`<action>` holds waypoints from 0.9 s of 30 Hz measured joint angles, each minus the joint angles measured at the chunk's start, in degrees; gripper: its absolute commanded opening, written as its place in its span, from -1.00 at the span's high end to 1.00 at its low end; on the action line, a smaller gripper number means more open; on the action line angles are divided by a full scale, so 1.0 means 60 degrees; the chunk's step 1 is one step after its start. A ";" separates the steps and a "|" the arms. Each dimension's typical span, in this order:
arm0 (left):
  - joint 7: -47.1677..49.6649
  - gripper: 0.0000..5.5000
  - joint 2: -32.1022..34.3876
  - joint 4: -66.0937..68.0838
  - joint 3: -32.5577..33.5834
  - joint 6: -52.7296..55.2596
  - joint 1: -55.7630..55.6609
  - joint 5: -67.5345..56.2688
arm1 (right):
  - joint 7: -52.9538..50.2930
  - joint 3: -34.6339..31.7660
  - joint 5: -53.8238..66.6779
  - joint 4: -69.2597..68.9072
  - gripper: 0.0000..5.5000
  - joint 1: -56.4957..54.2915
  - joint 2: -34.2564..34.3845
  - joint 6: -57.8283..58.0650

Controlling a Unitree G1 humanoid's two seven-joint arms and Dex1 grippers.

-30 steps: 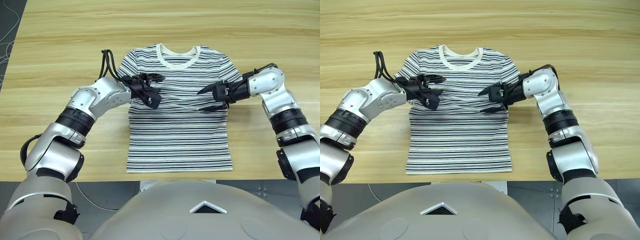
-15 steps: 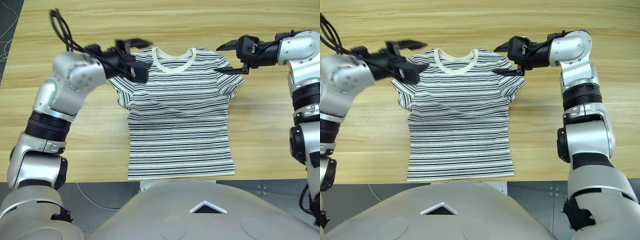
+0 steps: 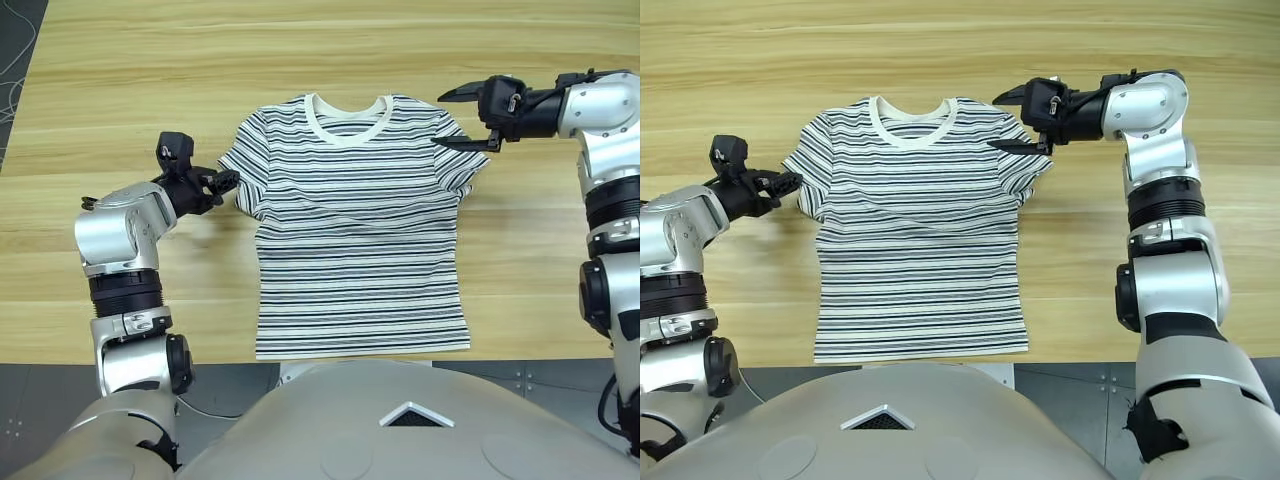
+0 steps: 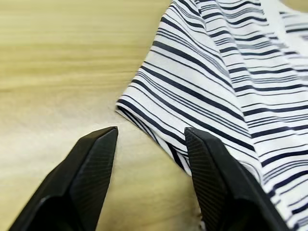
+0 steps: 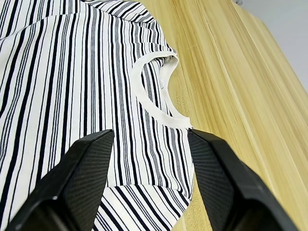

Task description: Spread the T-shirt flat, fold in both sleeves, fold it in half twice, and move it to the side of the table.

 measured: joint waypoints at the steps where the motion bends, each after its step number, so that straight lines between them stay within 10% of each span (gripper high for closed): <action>1: 0.0129 0.06 -0.0175 -0.0035 0.0174 0.0110 0.0032 -0.0169 | 0.0011 0.0000 0.0002 -0.0127 -0.03 0.0031 0.0000 0.0039; 13: 0.0570 0.06 -0.0863 0.2153 0.0725 -0.1118 -0.0734 -0.0856 | 0.0096 0.0008 0.0000 -0.0674 -0.03 0.0299 -0.0011 0.0227; 27: 0.0632 0.96 -0.0964 0.2216 0.0513 -0.1178 -0.0714 -0.1157 | 0.0073 0.0031 -0.0017 -0.0636 -0.04 0.0315 -0.0017 0.0214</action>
